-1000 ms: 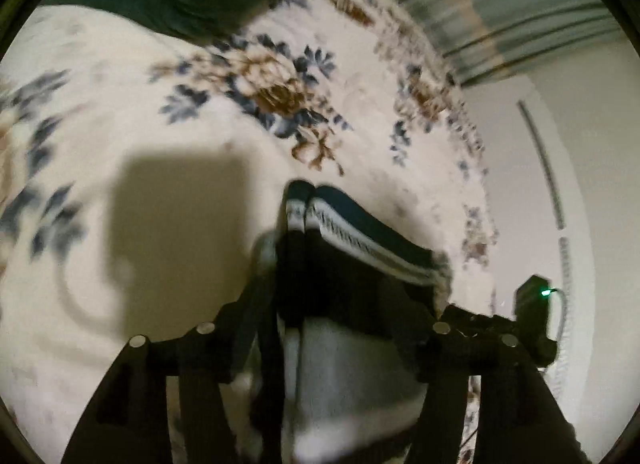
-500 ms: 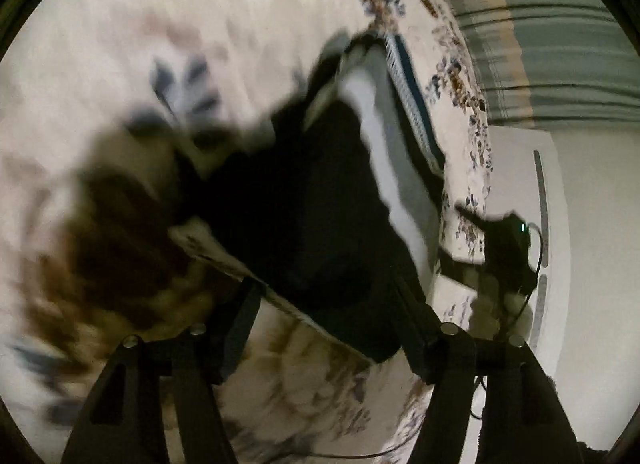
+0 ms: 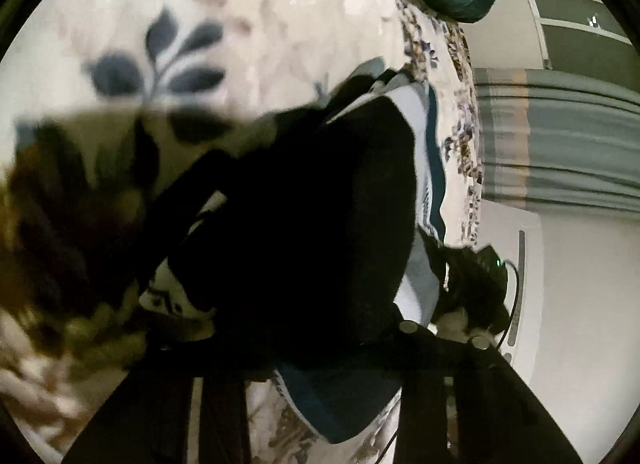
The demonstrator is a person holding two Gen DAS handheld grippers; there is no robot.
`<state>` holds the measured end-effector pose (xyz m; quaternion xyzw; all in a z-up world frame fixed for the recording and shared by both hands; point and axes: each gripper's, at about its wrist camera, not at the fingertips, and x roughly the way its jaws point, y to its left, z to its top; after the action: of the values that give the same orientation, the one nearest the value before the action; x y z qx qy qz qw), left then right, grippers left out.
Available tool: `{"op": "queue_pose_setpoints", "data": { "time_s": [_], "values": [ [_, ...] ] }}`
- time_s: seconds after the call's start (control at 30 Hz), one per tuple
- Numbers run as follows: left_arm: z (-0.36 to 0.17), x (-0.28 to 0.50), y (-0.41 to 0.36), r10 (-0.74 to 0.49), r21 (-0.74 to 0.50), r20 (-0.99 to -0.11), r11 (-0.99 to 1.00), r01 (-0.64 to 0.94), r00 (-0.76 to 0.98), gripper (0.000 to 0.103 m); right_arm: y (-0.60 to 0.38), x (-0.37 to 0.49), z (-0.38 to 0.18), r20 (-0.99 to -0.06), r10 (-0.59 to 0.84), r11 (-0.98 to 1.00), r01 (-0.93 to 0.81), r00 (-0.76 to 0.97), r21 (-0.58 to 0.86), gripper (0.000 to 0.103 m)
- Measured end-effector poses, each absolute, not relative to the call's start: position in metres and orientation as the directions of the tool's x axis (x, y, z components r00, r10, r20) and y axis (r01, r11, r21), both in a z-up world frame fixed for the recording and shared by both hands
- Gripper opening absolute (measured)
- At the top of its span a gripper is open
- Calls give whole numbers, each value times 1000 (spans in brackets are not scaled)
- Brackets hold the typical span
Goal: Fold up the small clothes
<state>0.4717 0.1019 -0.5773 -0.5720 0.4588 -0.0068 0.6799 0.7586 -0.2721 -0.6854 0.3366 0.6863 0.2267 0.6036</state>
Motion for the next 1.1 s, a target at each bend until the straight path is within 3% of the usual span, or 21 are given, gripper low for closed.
{"op": "queue_pose_setpoints", "data": {
  "time_s": [0.3,0.43,0.53,0.57,0.63,0.67,0.77,0.93,1.1],
  "values": [
    [-499,515,148,-592,-746,-658,596,-297,466,29,-294,605,-605,-653,747,596,308,127,742,13],
    [-520,507,139,-593,-659,-748,716,-231,299,37,-285,496,-602,-724,678,639,386,126,666,14],
    [-549,486,134,-530,-570,-822,773,-279,209,42,-285,454,-639,-751,659,661,457,25,595,24],
    [-552,478,136,-537,-582,-813,756,-300,223,45,-289,448,-647,-746,666,650,483,10,587,35],
    [-544,461,143,-537,-613,-790,708,-350,296,54,-301,442,-648,-751,660,647,497,14,578,54],
    [-537,452,145,-527,-619,-785,693,-369,327,56,-310,441,-642,-769,639,670,482,12,564,59],
    [-522,429,149,-487,-620,-782,672,-404,389,63,-334,444,-616,-824,567,736,438,17,516,61],
    [-517,423,148,-393,-550,-823,735,-397,411,64,-355,493,-580,-873,480,823,303,83,481,69],
    [-533,468,136,-316,-456,-861,828,-326,399,64,-328,606,-614,-860,503,850,129,86,510,69]
  ]
}}
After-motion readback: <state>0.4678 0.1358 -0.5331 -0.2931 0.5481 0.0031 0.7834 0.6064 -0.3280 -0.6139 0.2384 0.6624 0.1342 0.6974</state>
